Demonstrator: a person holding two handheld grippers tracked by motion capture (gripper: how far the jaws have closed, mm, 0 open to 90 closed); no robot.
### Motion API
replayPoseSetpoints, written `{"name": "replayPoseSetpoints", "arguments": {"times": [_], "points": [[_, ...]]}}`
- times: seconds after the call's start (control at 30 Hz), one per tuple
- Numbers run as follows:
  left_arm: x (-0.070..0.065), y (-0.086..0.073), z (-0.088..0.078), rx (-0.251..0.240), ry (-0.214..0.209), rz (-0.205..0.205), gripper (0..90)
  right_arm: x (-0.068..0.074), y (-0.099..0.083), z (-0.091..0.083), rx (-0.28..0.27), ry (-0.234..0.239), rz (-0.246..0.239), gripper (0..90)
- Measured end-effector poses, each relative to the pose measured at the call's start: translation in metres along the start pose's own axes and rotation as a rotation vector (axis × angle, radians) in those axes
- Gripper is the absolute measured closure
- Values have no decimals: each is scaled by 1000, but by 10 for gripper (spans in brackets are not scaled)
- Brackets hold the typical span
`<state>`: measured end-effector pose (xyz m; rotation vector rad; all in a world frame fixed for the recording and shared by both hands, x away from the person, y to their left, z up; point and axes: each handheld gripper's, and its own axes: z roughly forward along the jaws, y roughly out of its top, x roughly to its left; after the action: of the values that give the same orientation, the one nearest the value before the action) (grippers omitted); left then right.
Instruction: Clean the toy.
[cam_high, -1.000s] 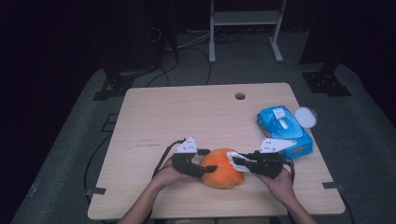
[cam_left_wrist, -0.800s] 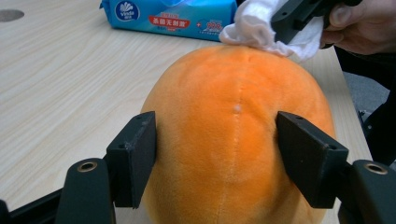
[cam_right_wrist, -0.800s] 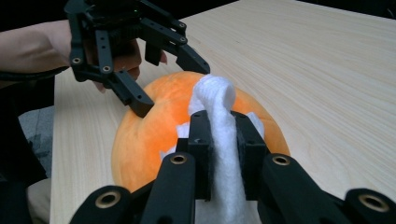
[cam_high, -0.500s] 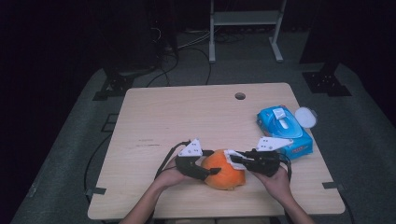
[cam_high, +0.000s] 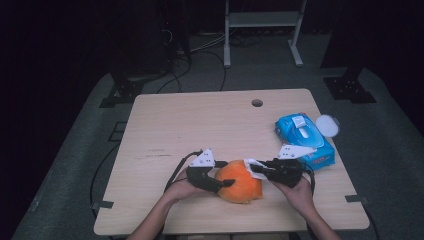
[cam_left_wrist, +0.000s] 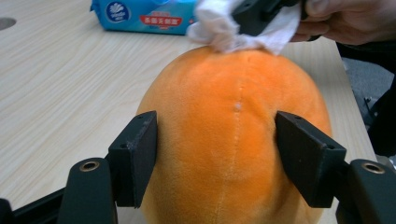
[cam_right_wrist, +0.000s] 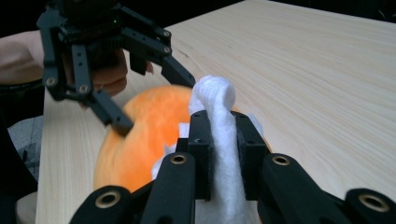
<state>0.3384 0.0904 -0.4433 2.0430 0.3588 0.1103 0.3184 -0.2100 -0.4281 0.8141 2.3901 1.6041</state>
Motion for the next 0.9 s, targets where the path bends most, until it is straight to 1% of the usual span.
{"name": "replayPoseSetpoints", "arguments": {"times": [0.07, 0.17, 0.27, 0.33, 0.4, 0.47, 0.53, 0.7, 0.8, 0.83, 0.87, 0.9], "points": [[3, -1, -1, -6, 3, -20, 318, -1, -3, -4, 7, 0, 4, 791], [5, -2, -1, -11, 6, -32, 316, 2, -9, -10, 19, 14, 23, 790], [6, -2, -1, -12, 10, -36, 314, 8, -14, -14, 31, 32, 15, 790], [6, -2, -1, -14, 13, -46, 314, 12, -16, -16, 34, 45, 15, 790], [6, -2, 0, -15, 12, -45, 314, 16, -17, -16, 30, 58, 14, 790], [4, 0, 0, -10, 9, -36, 311, 17, -16, -15, 33, 57, 4, 789], [2, 1, 0, -7, 5, -20, 307, 15, -13, -14, 32, 55, 3, 790], [-5, 6, 2, -2, -5, 14, 299, 5, -7, -8, 12, 47, 20, 790], [-9, 8, 3, -2, -16, 35, 296, -1, -3, -4, 1, 35, 23, 790], [-9, 8, 3, -2, -16, 35, 295, -2, -1, -2, -2, 34, 27, 790], [-13, 10, 4, 1, -19, 53, 294, -3, 1, 0, -3, 33, 24, 790], [-14, 11, 5, 3, -21, 61, 291, -4, 3, 3, -1, 30, 19, 790]]}}
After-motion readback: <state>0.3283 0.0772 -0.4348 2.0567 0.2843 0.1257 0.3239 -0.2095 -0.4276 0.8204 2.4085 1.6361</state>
